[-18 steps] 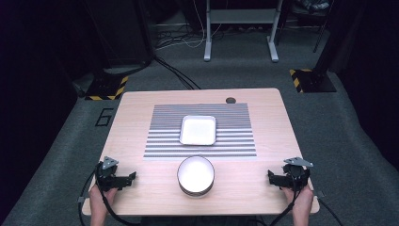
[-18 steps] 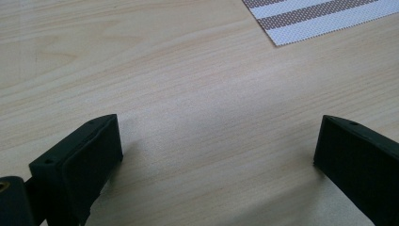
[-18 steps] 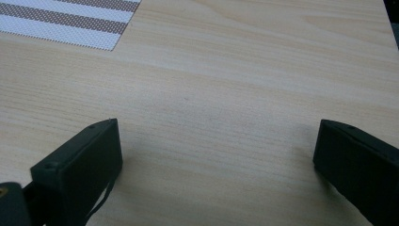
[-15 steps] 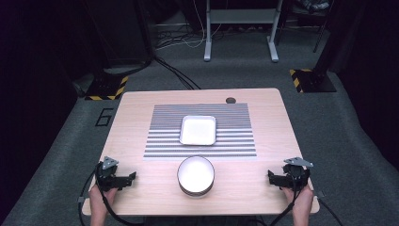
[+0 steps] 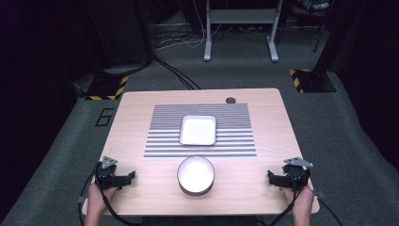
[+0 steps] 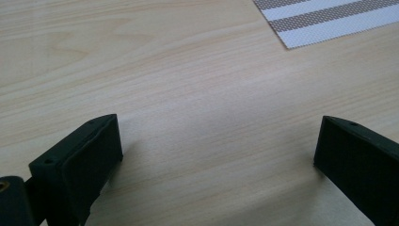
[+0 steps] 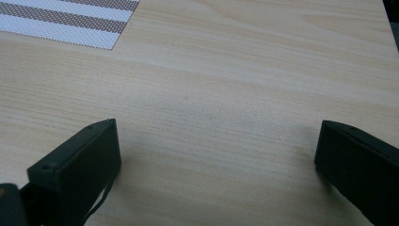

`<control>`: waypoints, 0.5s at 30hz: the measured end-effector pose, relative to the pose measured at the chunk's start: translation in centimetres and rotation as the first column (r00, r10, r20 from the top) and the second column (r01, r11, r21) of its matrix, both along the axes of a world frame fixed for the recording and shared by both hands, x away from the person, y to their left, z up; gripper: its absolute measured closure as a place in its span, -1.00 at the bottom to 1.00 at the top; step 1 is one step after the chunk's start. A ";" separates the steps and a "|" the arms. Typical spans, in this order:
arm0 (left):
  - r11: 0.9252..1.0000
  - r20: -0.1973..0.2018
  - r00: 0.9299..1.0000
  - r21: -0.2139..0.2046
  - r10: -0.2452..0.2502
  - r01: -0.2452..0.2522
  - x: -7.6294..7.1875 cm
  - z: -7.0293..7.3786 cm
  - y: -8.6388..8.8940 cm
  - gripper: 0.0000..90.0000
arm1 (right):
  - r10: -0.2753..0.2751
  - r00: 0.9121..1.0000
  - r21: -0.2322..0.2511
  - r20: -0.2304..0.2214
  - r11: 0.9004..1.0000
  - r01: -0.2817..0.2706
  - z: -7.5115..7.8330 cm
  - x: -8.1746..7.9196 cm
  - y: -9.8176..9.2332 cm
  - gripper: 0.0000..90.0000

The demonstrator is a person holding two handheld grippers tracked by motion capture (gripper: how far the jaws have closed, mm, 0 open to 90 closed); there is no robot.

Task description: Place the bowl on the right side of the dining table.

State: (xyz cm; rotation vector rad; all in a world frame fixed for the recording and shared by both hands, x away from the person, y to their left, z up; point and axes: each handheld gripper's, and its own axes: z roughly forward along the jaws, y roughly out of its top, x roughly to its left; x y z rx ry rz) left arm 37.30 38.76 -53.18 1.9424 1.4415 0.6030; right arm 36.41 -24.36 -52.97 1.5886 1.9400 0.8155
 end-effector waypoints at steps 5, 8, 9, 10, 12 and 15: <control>1.000 -0.003 1.000 0.003 0.019 -0.019 -0.2 0.0 -0.1 -0.97 | -0.013 1.000 -0.025 0.016 1.000 0.013 0.1 -0.3 0.2 -1.00; 1.000 -0.005 1.000 -0.010 0.000 0.000 -0.3 0.1 0.0 -0.98 | 0.003 1.000 0.007 0.014 1.000 -0.003 0.3 -0.5 0.2 -1.00; 1.000 -0.005 1.000 -0.010 0.000 0.000 -0.3 0.1 0.0 -0.98 | 0.003 1.000 0.007 0.014 1.000 -0.003 0.3 -0.5 0.2 -1.00; 1.000 -0.009 1.000 -0.024 -0.010 0.010 -0.4 0.2 0.0 -0.98 | -0.002 0.999 0.041 0.034 0.999 0.000 0.4 -0.8 0.2 -1.00; 1.000 -0.002 1.000 -0.027 -0.009 0.009 -0.6 0.3 0.0 -0.98 | 0.003 0.999 0.063 0.039 0.998 -0.006 0.5 -1.1 0.2 -1.00; 1.000 0.003 1.000 -0.026 -0.016 0.016 -0.8 0.5 0.0 -0.98 | 0.013 0.999 0.068 0.041 0.998 -0.015 0.7 -1.4 0.3 -1.00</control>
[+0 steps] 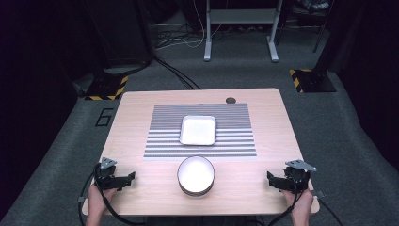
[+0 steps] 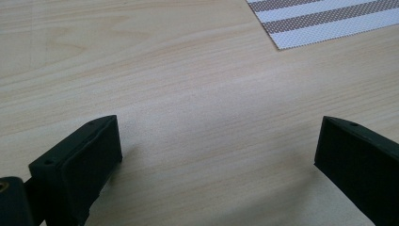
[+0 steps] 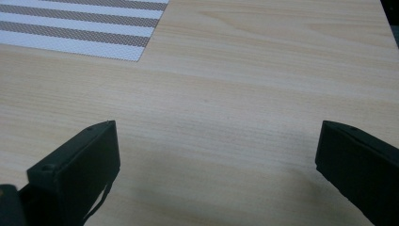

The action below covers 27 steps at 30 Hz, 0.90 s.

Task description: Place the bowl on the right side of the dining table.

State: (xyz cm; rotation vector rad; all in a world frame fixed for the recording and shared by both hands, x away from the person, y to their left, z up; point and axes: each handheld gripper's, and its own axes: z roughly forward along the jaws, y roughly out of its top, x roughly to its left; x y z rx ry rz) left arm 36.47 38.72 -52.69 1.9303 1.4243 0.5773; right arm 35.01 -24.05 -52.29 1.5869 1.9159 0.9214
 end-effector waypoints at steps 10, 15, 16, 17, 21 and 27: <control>0.998 0.029 0.998 -0.017 -0.053 0.054 -1.3 1.3 -1.3 -0.97 | 0.052 0.999 -0.033 0.003 0.998 -0.051 1.1 -1.1 1.7 -1.00; 0.997 0.039 0.996 -0.031 -0.076 0.077 -1.5 1.8 -2.0 -0.95 | 0.089 0.996 -0.032 0.031 0.996 -0.088 1.6 -1.8 2.6 -1.00; 0.996 0.043 0.996 -0.034 -0.079 0.081 -1.6 1.9 -2.2 -0.95 | 0.092 0.995 -0.032 0.031 0.995 -0.091 1.7 -1.9 2.8 -1.00; 0.996 0.044 0.995 -0.036 -0.084 0.086 -1.6 2.0 -2.5 -0.95 | 0.101 0.994 -0.032 0.032 0.994 -0.100 1.8 -2.0 3.0 -1.00; 0.993 0.046 0.993 -0.021 -0.113 0.114 -1.6 2.2 -3.1 -0.94 | 0.125 0.990 -0.034 0.060 0.992 -0.123 2.4 -2.5 3.4 -1.00; 0.992 0.065 0.990 -0.028 -0.125 0.127 -1.8 2.6 -4.1 -0.91 | 0.154 0.985 -0.027 0.073 0.988 -0.153 3.2 -3.1 4.4 -1.00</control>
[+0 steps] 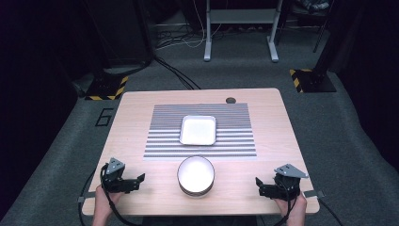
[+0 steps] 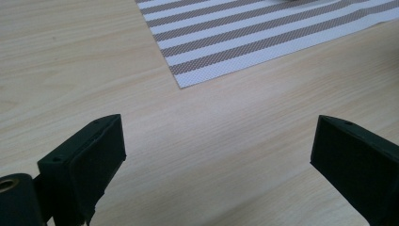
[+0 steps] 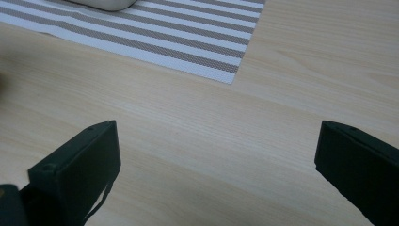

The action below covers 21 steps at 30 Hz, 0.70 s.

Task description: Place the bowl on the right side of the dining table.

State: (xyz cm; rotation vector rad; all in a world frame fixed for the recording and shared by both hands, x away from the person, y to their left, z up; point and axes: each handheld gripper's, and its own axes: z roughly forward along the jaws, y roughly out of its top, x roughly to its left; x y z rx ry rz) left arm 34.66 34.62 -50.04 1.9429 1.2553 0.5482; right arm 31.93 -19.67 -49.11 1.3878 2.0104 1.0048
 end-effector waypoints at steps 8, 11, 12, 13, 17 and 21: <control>0.999 0.016 0.999 0.008 -0.042 0.042 -0.1 1.2 -1.4 -0.91 | 0.048 0.999 -0.029 0.007 0.998 -0.048 0.7 0.0 1.6 -1.00; 0.998 0.021 0.998 0.014 -0.058 0.058 -0.1 1.5 -1.8 -0.91 | 0.062 0.998 -0.035 0.012 0.997 -0.062 0.9 -0.1 2.1 -1.00; 0.998 0.024 0.998 0.015 -0.063 0.063 -0.1 1.7 -2.0 -0.91 | 0.070 0.997 -0.040 0.016 0.997 -0.069 0.9 -0.1 2.3 -1.00; 0.997 0.027 0.997 0.013 -0.070 0.069 -0.1 1.8 -2.2 -0.91 | 0.072 0.997 -0.040 0.014 0.997 -0.072 1.0 -0.1 2.6 -1.00; 0.996 0.033 0.996 0.002 -0.088 0.088 -0.3 2.4 -2.9 -0.91 | 0.099 0.995 -0.040 0.016 0.994 -0.098 1.4 0.0 3.5 -1.00; 0.993 0.038 0.993 0.009 -0.116 0.115 -0.4 2.7 -3.5 -0.91 | 0.130 0.991 -0.050 0.021 0.990 -0.129 1.6 0.0 4.4 -1.00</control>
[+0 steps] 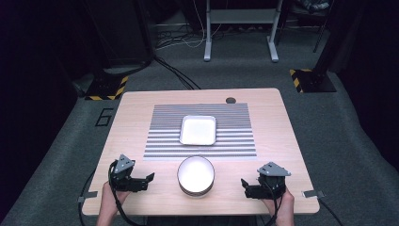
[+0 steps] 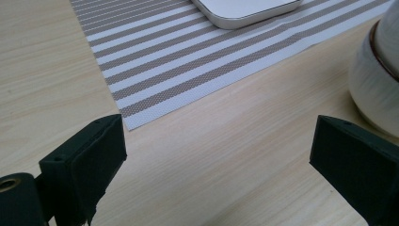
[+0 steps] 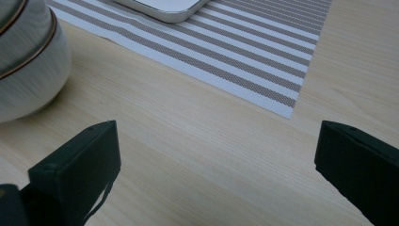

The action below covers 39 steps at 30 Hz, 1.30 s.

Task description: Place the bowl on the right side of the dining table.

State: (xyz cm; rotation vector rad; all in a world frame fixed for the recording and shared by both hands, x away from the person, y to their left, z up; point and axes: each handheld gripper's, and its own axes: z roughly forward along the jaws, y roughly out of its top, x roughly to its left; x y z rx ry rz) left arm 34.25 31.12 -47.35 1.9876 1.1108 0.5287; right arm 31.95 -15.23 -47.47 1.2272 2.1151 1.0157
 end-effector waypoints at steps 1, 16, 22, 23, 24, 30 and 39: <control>1.000 0.000 1.000 -0.001 0.000 0.000 0.0 0.1 -0.1 -0.91 | 0.005 1.000 0.001 -0.002 1.000 -0.005 0.1 0.0 0.2 -1.00; 0.998 0.026 0.998 0.003 -0.059 0.059 -0.1 1.5 -1.6 -0.89 | 0.089 0.996 -0.010 0.016 0.996 -0.089 1.1 0.4 2.9 -0.98; 0.997 0.035 0.996 0.006 -0.078 0.078 -0.2 2.0 -2.1 -0.89 | 0.105 0.994 0.000 0.025 0.994 -0.105 1.6 0.5 3.4 -0.98; 0.997 0.036 0.996 0.006 -0.080 0.080 -0.2 2.1 -2.2 -0.89 | 0.107 0.994 0.002 0.026 0.994 -0.107 1.6 0.5 3.5 -0.98; 0.997 0.039 0.996 0.010 -0.083 0.082 -0.3 2.3 -2.2 -0.89 | 0.112 0.993 -0.001 0.028 0.994 -0.113 1.7 0.5 3.6 -0.98; 0.996 0.050 0.994 0.008 -0.093 0.092 -0.4 3.2 -2.4 -0.89 | 0.134 0.990 0.003 0.036 0.991 -0.134 2.3 0.6 4.4 -0.97; 0.994 0.066 0.992 0.005 -0.108 0.108 -0.4 4.1 -3.2 -0.89 | 0.163 0.985 0.025 0.062 0.986 -0.164 3.3 0.8 5.2 -0.95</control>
